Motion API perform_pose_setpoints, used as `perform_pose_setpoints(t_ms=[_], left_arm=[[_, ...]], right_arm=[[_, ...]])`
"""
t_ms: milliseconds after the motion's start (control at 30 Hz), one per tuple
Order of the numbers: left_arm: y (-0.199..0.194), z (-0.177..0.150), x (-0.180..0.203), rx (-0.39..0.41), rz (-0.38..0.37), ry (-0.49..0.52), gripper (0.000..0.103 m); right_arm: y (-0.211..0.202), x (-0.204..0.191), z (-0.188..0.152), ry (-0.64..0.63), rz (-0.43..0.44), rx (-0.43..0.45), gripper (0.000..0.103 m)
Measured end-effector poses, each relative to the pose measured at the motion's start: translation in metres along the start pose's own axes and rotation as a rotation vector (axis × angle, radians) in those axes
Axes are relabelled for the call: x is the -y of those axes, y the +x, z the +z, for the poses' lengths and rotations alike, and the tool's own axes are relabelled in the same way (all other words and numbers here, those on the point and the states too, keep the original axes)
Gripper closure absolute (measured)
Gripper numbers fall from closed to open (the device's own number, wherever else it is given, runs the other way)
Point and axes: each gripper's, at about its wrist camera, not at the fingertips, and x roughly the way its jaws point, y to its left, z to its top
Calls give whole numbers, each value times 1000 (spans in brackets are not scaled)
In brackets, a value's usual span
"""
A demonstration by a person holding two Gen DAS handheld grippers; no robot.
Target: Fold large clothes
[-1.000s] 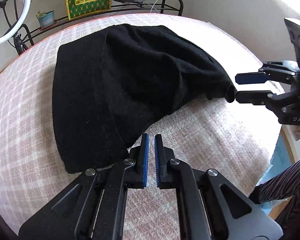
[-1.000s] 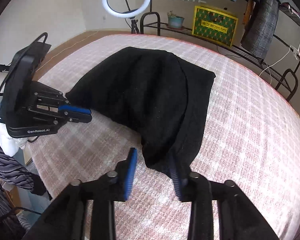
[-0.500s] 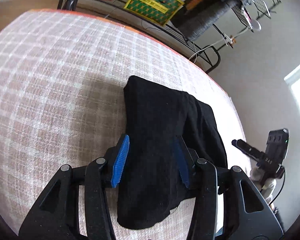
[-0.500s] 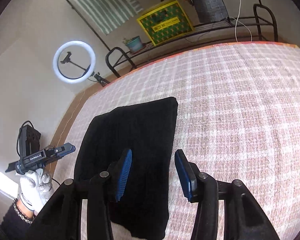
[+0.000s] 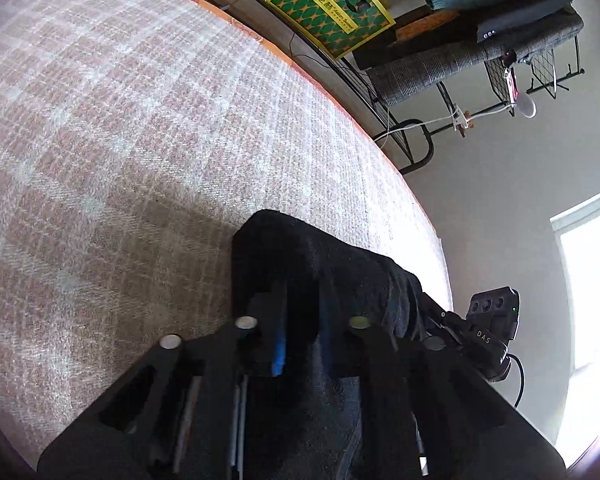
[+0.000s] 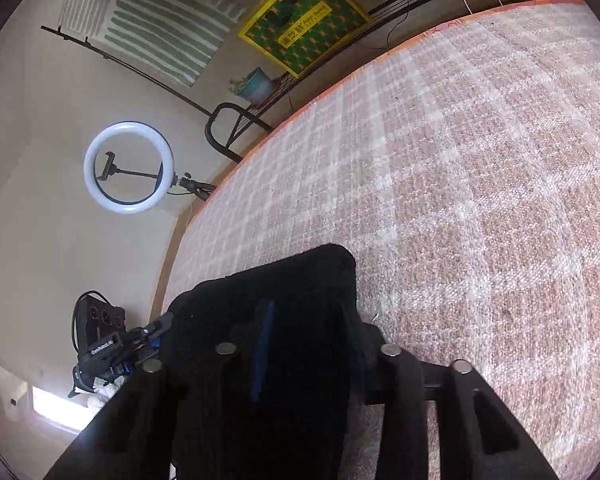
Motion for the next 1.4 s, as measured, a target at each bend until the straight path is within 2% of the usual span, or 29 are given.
perform_pose_setpoints(t_ms=[33, 100, 200, 233, 267, 333, 400, 467, 500, 567, 700, 767, 800, 933, 1000, 1133, 1233, 1267, 1300, 1333, 1400], left_arm=[[-3, -1, 0, 14, 15, 13, 96], [-12, -3, 8, 76, 69, 63, 97], [-13, -6, 10, 118, 168, 135, 97], [-4, -9, 5, 94, 196, 144, 97], [3, -11, -1, 75, 194, 128, 97], [7, -14, -4, 94, 193, 111, 96], [4, -16, 8, 98, 231, 176, 94], [-5, -17, 23, 109, 284, 241, 93], [-12, -19, 32, 117, 297, 278, 93], [-32, -28, 49, 147, 321, 372, 93], [-60, -74, 77, 87, 266, 547, 93], [-67, -108, 91, 49, 249, 672, 83], [-66, -126, 98, 30, 255, 739, 75], [-48, -179, 111, -34, 284, 911, 73], [-34, -192, 113, -65, 307, 976, 73], [-10, -205, 115, -101, 337, 1056, 73], [4, -205, 113, -101, 378, 1076, 73], [7, -203, 110, -107, 384, 1078, 73], [9, -203, 110, -107, 394, 1091, 79], [10, -205, 111, -109, 401, 1109, 93], [4, -203, 113, -113, 376, 1104, 99]], right_arm=[[-1, -1, 0, -3, 10, 12, 99], [-11, -13, 1, -56, -6, 53, 99], [-25, -34, 4, -196, -128, 121, 101], [-21, -30, 5, -196, -168, 122, 101], [-12, -25, 3, -190, -193, 101, 101], [4, -21, -3, -196, -236, 61, 100], [1, -27, -4, -217, -272, 74, 98], [-11, -41, -2, -262, -342, 85, 82], [-22, -50, -4, -292, -362, 101, 78], [-47, -66, -13, -341, -348, 122, 74], [-88, -94, -53, -395, -273, 92, 71], [-103, -103, -84, -417, -248, 64, 66], [-107, -107, -98, -445, -246, 53, 66], [-109, -121, -158, -627, -311, 15, 65], [-100, -126, -179, -718, -355, -11, 65], [-74, -132, -197, -838, -395, -61, 65], [-55, -134, -199, -922, -496, -65, 69], [-52, -132, -198, -925, -507, -70, 84], [-50, -130, -194, -917, -515, -76, 93], [-49, -128, -193, -904, -517, -84, 102], [-58, -127, -189, -887, -498, -76, 103]])
